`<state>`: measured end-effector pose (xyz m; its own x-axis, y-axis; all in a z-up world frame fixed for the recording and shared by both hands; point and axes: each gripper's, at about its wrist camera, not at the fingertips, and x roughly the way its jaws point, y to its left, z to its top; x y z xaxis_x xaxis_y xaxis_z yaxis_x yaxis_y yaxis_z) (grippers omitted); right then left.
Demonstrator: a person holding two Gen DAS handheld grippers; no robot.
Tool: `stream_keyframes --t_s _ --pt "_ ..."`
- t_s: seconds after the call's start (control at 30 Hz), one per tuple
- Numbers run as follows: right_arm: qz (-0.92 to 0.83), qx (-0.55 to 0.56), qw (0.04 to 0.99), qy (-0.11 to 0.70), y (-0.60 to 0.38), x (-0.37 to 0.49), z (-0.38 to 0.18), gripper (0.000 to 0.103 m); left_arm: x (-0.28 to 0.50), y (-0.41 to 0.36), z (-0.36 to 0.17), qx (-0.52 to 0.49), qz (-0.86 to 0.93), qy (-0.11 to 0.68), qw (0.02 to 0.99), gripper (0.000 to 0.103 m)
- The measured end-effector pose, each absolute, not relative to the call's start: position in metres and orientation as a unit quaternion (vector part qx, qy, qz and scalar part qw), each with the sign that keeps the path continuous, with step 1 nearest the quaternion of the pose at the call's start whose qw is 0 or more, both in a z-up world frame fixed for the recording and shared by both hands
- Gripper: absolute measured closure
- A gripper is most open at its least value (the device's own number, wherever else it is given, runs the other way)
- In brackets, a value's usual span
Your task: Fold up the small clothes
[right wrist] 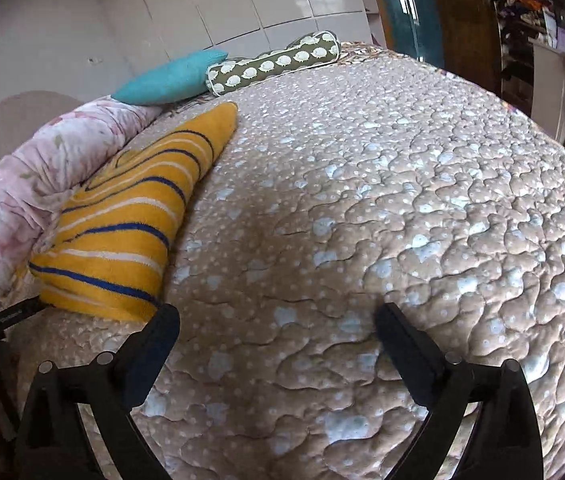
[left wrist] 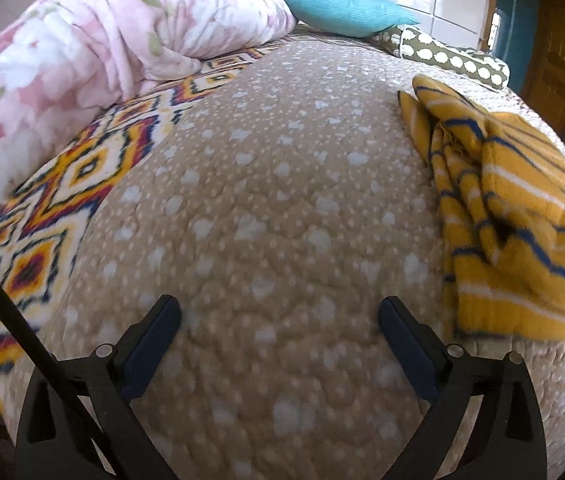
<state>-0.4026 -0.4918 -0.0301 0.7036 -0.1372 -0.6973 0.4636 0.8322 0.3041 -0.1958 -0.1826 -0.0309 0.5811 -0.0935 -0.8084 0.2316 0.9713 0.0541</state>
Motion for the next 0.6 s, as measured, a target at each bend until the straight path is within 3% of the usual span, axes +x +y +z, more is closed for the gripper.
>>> stream_keyframes --t_s 0.43,0.6 --pt "-0.199 0.143 0.898 0.366 -0.454 -0.411 -0.035 0.001 -0.239 -0.180 -0.030 0.068 -0.074 0.413 0.905 0.001" --pt "-0.204 0.139 0.898 0.364 -0.449 -0.415 -0.034 0.001 -0.240 -0.185 -0.026 0.070 -0.054 0.450 0.889 0.000"
